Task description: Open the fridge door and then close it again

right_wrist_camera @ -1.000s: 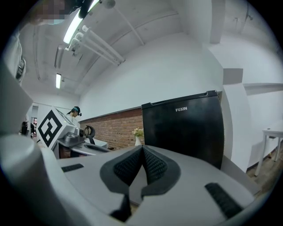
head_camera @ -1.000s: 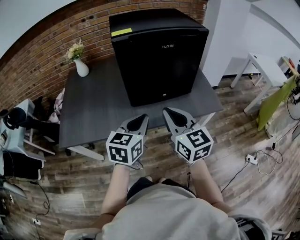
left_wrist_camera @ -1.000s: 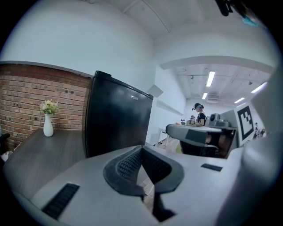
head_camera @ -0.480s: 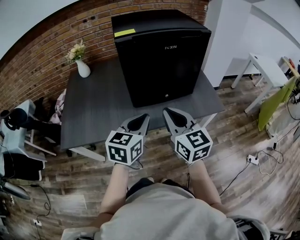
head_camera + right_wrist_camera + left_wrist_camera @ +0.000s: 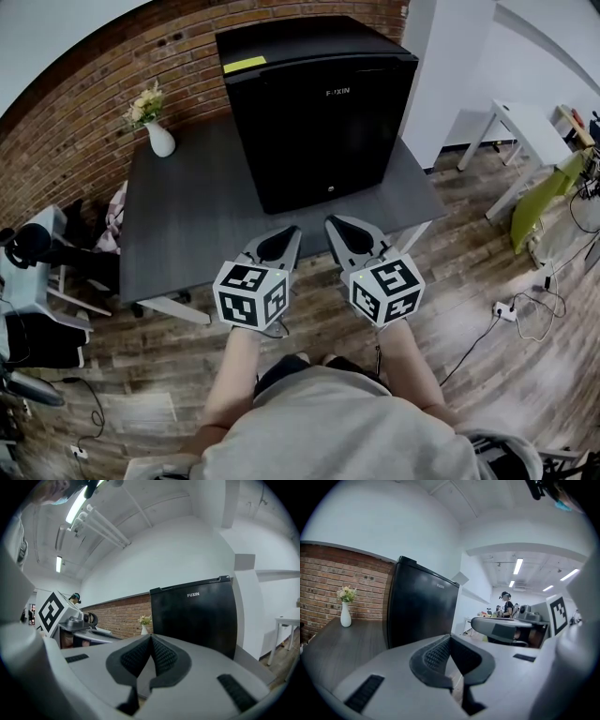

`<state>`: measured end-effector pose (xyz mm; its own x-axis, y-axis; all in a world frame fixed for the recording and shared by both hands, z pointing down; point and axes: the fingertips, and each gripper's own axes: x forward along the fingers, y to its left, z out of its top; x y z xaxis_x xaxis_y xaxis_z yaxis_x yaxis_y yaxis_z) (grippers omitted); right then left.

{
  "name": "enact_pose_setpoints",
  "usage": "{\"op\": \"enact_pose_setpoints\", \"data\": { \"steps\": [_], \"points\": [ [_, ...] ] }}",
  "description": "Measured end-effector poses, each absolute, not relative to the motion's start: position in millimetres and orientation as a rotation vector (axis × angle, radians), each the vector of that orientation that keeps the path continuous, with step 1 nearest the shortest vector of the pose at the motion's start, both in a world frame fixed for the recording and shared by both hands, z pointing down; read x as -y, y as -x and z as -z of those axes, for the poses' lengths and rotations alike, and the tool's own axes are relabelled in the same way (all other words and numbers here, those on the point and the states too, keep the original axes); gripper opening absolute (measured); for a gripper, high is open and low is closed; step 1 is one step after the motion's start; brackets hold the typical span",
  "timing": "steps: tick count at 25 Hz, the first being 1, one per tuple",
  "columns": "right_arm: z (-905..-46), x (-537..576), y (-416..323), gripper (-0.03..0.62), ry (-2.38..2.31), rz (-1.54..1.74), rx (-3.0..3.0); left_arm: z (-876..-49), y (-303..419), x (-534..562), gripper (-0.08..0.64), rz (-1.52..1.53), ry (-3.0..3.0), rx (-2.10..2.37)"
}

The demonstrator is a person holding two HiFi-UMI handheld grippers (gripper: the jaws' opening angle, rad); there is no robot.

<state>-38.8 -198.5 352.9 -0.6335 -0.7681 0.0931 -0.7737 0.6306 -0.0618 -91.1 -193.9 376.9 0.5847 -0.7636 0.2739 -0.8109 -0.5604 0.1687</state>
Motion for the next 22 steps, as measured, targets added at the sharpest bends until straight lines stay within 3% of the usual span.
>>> {"op": "enact_pose_setpoints", "data": {
  "steps": [22],
  "points": [
    [-365.9, 198.2, 48.1, -0.002, -1.281, -0.190, 2.768, -387.8, 97.8, 196.5, 0.006, -0.225, -2.484, 1.276]
  ]
}}
